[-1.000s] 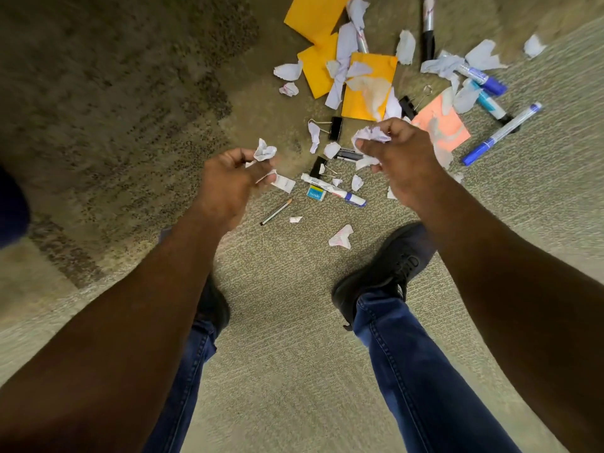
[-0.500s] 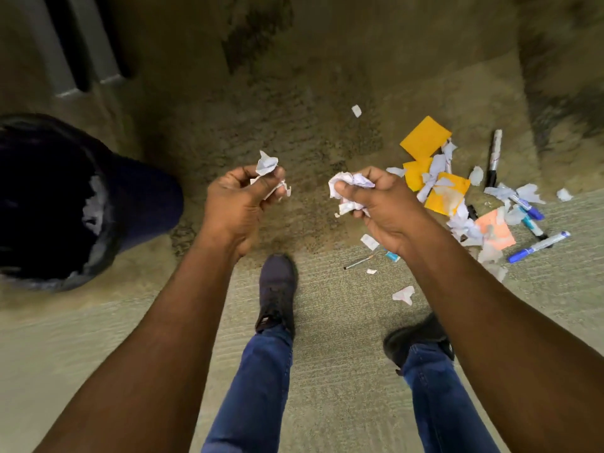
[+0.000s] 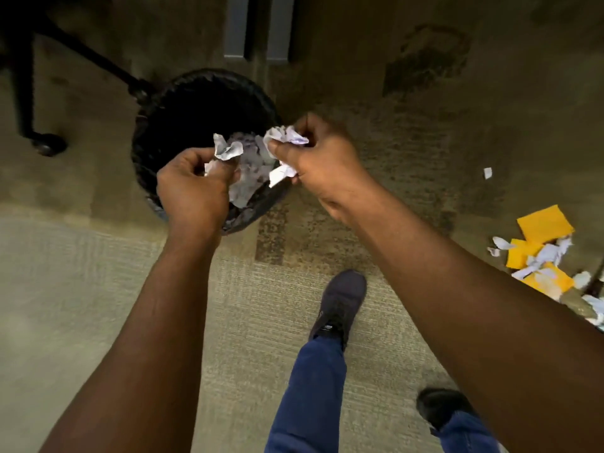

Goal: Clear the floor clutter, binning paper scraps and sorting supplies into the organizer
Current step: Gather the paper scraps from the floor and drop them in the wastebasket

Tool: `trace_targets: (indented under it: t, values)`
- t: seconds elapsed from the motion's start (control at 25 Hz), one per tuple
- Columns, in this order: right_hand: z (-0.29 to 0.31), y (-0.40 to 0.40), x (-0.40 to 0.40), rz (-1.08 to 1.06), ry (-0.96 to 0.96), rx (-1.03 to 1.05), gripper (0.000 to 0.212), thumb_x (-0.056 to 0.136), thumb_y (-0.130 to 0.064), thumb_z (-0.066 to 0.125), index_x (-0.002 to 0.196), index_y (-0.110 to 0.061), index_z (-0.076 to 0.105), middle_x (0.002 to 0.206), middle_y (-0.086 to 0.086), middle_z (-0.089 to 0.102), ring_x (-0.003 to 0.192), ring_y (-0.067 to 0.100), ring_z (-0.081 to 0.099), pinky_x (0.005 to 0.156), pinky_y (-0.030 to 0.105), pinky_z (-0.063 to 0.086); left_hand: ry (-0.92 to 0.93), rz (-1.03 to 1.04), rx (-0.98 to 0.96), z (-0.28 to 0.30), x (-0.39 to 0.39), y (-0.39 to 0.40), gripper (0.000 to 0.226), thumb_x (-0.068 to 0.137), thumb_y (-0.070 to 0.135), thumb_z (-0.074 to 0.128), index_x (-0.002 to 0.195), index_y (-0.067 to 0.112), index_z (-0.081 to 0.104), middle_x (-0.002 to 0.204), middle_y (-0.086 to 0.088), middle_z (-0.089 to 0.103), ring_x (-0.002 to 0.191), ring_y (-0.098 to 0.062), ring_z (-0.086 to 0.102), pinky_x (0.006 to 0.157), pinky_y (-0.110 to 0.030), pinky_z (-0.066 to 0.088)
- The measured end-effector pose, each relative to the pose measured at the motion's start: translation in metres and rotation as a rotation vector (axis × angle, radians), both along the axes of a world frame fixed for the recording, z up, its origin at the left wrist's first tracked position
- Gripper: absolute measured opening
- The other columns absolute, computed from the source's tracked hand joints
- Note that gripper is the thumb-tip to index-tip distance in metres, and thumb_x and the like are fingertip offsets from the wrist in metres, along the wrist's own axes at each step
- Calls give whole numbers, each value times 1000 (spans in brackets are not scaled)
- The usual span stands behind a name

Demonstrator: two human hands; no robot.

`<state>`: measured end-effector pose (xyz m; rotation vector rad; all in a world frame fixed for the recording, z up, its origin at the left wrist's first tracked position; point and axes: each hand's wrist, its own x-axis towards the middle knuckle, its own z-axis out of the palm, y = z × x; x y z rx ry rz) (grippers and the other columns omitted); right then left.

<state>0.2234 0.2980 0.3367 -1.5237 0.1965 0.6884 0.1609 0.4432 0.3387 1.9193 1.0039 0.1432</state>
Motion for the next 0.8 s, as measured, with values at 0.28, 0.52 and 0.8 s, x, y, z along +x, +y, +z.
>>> trace_targets:
  t: [0.28,0.52,0.8]
  values:
    - [-45,111,4,333,-267,-284,36,94,-33,57,126,-18,50,118,-1,60,108,15,56,77,20,39,296,-115,225,-56,-11,81,32,84,25,68,114,14,66,103,-7,70,95,-23,66,81,-37,55]
    - [-71,96,-22,535,-540,-429,52,98,-32,50,142,-7,39,142,10,47,131,24,42,105,33,37,322,-391,363,-65,-20,85,49,92,34,57,137,17,49,122,-9,65,112,-27,59,87,-25,42]
    - [-79,-6,-56,114,-594,-553,36,96,-33,53,120,-6,60,116,10,63,107,24,55,87,31,46,-97,-538,539,-63,-17,-22,28,94,21,51,114,5,63,107,-13,67,99,-26,63,84,-33,50]
